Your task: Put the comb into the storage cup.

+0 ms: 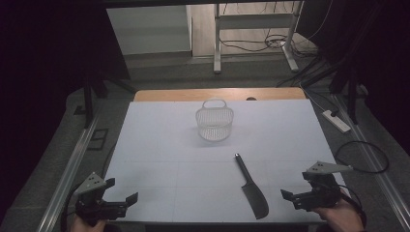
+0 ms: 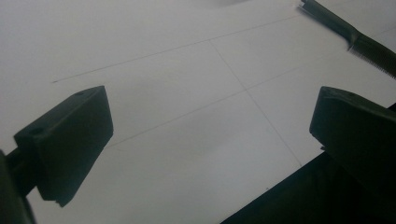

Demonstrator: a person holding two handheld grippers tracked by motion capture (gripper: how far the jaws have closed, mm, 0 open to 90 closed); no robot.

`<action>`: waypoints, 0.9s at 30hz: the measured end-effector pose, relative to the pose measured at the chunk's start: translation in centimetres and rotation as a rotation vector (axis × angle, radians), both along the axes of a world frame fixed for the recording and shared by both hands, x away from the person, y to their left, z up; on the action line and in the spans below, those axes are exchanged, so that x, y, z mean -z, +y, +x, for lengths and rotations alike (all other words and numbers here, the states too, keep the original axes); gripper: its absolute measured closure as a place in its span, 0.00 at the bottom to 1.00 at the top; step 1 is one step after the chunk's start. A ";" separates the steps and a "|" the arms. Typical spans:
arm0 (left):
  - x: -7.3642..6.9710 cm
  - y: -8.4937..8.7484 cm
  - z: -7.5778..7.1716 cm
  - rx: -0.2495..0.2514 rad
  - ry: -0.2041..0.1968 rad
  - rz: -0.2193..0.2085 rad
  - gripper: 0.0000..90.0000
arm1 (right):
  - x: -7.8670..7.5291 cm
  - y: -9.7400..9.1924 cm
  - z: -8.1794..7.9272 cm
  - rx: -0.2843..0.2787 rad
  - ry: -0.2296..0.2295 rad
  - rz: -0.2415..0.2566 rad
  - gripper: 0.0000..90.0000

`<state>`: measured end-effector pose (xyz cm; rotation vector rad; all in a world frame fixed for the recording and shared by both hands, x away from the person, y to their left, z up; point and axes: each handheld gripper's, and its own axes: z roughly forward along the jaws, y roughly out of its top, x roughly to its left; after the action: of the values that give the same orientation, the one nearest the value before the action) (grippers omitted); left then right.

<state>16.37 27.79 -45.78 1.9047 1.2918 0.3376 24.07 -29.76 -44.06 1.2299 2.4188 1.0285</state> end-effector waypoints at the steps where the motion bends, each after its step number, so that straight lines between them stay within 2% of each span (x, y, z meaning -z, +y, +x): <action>1: 0.0 0.0 0.0 0.000 0.000 0.000 0.00 | 0.0 0.1 0.1 -0.005 -0.006 0.006 0.00; 4: 0.0 0.0 0.0 -0.001 0.000 -0.001 0.00 | -0.2 0.4 0.4 -0.016 -0.004 0.003 0.00; 8: 0.0 0.0 0.0 -0.001 0.000 -0.003 0.00 | -0.4 0.8 0.9 -0.011 -0.008 -0.029 0.00; 15: 0.0 0.0 0.0 -0.002 0.001 -0.003 0.00 | -0.3 1.3 1.5 -0.006 0.003 -0.030 0.00; 27: 0.0 0.0 0.1 -0.001 0.005 0.002 0.00 | -0.2 2.1 2.3 -0.044 0.018 -0.050 0.00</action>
<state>16.42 27.77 -45.80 1.9073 1.2958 0.3350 26.39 -27.66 -43.86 1.1801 2.4793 0.9673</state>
